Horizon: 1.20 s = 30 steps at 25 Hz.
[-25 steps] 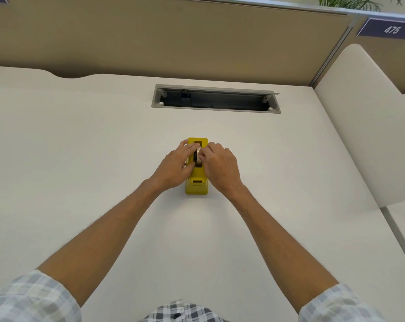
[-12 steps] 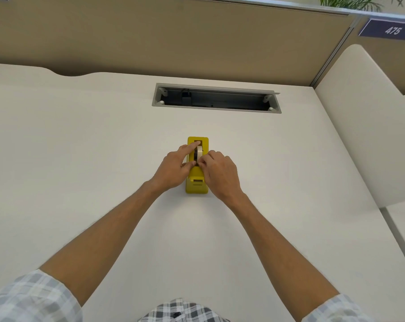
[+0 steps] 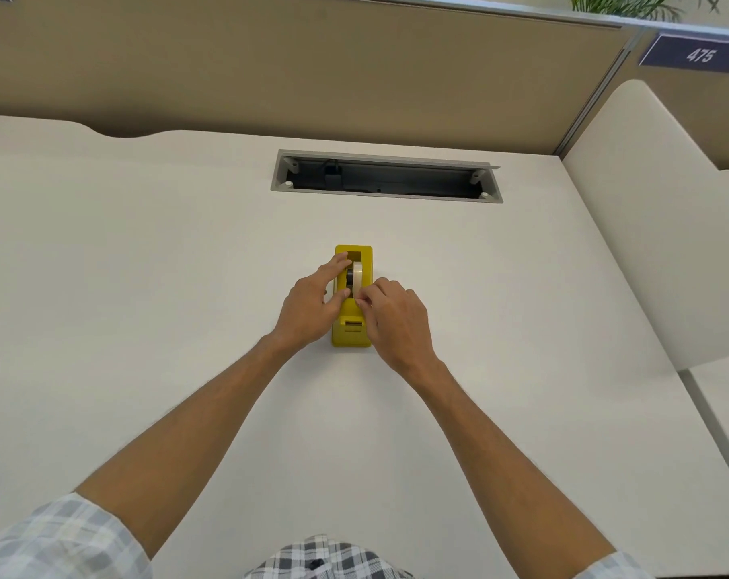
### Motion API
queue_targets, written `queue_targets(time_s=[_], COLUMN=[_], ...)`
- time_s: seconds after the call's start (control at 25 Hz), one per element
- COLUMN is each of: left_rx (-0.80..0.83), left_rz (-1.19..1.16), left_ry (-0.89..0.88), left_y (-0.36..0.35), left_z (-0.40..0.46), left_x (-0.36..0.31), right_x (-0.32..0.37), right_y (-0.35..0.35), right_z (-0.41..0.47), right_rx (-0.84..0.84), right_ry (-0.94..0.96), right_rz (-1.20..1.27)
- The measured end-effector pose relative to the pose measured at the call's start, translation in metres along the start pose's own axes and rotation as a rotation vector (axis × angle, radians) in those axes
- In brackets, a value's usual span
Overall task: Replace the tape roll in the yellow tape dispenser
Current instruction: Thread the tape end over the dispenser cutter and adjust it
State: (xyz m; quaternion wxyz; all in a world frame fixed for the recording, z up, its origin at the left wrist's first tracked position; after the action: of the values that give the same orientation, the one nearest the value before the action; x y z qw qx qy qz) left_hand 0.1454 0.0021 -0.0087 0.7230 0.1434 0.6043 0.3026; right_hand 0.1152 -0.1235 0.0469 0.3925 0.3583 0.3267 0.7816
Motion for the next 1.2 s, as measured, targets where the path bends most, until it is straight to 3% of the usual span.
queue_targets(time_s=[0.6, 1.2], left_rx=[-0.006, 0.028], left_rz=[-0.009, -0.024], left_ry=[-0.012, 0.019], left_y=[-0.001, -0.003], left_z=[0.001, 0.000], left_x=[-0.001, 0.003], right_x=[0.010, 0.023], right_y=[0.014, 0.034], right_z=[-0.026, -0.042], right_rx=[0.008, -0.102], right_ry=[-0.022, -0.017], right_rz=[0.044, 0.066])
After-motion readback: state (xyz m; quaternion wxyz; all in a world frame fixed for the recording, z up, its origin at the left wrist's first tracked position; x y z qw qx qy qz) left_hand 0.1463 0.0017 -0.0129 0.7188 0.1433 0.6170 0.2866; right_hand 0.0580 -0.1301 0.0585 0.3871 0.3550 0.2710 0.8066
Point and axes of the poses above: each hand's wrist, its own z-axis towards the middle knuckle, its own y-axis out of the back of the hand, x = y × z, the point moved 8 cm from there along z, towards the middle knuckle, and after that the axes turned 15 degrees about -x, right-handed, at the moved point
